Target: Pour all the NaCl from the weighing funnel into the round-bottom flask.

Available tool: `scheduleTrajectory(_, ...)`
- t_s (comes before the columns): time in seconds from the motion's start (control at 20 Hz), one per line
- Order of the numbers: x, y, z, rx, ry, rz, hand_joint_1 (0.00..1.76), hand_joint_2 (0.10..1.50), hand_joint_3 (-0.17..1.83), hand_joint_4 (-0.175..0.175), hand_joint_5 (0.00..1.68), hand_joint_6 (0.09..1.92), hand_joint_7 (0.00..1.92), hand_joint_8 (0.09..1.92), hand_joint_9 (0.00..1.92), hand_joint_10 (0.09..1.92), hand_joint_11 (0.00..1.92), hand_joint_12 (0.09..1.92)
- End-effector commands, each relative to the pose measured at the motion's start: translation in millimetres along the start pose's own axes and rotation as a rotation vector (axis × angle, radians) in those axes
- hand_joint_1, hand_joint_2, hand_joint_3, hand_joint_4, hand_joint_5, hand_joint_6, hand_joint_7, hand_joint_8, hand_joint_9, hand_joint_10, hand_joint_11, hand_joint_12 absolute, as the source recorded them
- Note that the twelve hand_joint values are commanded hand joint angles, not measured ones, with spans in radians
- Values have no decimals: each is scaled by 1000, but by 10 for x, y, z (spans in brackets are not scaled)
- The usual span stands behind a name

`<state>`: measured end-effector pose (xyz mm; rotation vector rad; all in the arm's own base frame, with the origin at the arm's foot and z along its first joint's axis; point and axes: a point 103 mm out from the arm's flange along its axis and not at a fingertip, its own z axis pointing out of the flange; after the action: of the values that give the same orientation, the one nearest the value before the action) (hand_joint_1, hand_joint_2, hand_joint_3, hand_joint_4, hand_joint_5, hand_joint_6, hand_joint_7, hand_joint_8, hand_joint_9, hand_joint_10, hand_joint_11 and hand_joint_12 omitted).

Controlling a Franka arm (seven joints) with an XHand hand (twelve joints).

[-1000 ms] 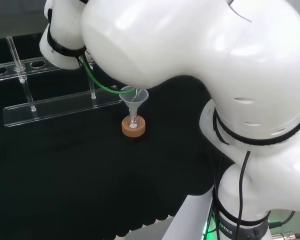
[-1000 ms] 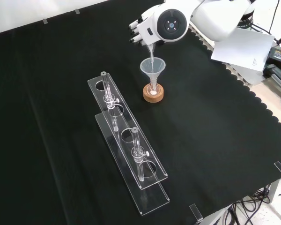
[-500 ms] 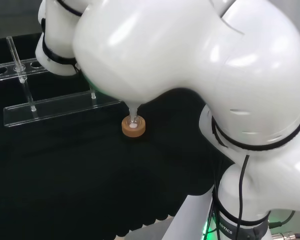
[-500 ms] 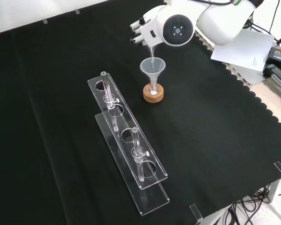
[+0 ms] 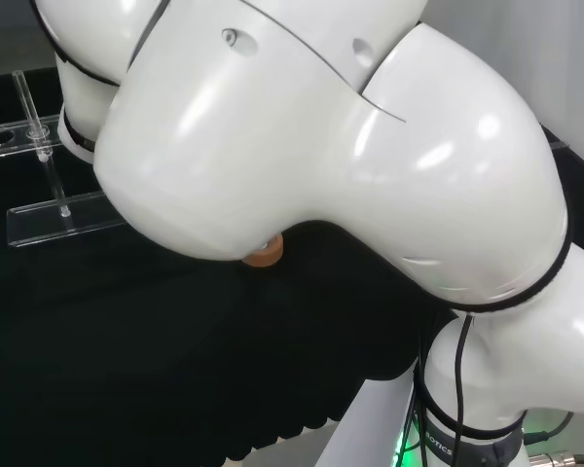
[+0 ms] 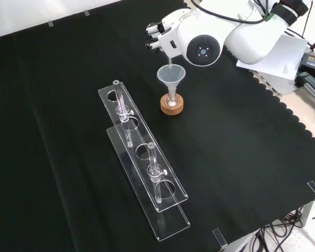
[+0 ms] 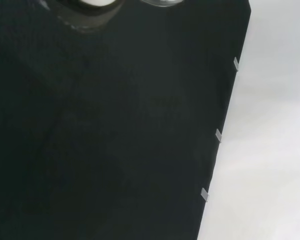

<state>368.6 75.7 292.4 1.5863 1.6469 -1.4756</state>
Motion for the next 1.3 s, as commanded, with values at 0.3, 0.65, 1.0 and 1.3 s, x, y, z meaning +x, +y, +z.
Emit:
scheduleTrajectory(0.3,-12,-27,-39,-5,-2,1,1133,1027,-175,175,1441,225,535,648,913,293,770,1016)
scheduleTrajectory(0.65,-7,-22,-23,-5,33,-5,1132,1027,-175,175,1441,226,533,647,912,293,767,1016)
scheduleTrajectory(1.0,-39,-11,51,-3,142,-14,1132,1027,-175,175,1440,227,531,647,911,294,763,1017)
scheduleTrajectory(1.3,-110,-1,191,-18,274,-17,1132,1027,-175,175,1440,228,531,647,911,294,761,1018)
